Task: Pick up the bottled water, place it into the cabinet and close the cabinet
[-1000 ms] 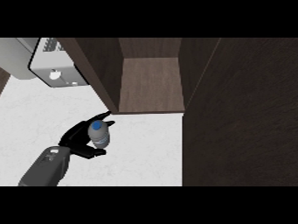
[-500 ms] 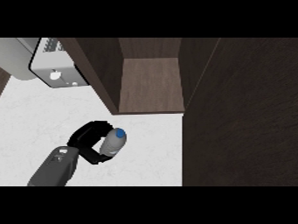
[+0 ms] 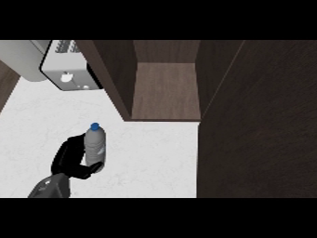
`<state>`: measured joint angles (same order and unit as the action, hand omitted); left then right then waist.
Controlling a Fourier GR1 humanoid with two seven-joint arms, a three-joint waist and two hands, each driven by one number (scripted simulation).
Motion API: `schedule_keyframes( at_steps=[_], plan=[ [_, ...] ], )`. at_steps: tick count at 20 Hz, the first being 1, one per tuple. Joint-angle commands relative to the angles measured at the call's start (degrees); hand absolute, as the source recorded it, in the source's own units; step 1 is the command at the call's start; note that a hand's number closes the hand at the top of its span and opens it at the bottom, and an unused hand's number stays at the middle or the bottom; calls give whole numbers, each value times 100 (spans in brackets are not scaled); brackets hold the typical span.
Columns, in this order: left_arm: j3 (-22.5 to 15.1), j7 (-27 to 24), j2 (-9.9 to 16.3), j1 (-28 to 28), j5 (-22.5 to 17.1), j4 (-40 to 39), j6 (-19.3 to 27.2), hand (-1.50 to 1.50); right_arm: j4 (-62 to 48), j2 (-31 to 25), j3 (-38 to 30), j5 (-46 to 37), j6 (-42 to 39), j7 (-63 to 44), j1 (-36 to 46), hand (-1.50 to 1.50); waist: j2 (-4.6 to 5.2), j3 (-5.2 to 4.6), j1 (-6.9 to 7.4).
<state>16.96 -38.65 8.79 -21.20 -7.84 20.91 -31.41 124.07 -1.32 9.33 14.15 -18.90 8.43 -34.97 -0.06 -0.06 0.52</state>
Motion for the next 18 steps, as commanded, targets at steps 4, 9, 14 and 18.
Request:
schedule_keyframes(
  at_steps=[4, 9, 14, 18],
  plan=[
    [478, -282, -246, 437, -778, 587, -101, 150, -112, -115, -102, 33, -122, 108, 4, -150, -17, 12, -25],
    [289, 351, -374, 1002, -1107, 1489, -310, 150, -219, 17, 29, -157, 31, 138, 157, -150, -20, 13, -13],
    [23, 1344, -791, 1228, -1466, 2879, 166, 150, -197, 103, 314, -212, 156, -48, 291, -150, -26, 16, -4],
    [-292, 2033, -868, 1664, -1652, 3918, 578, 150, -485, -73, 156, -123, -44, 222, 254, -150, -17, 14, -33]
  ],
)
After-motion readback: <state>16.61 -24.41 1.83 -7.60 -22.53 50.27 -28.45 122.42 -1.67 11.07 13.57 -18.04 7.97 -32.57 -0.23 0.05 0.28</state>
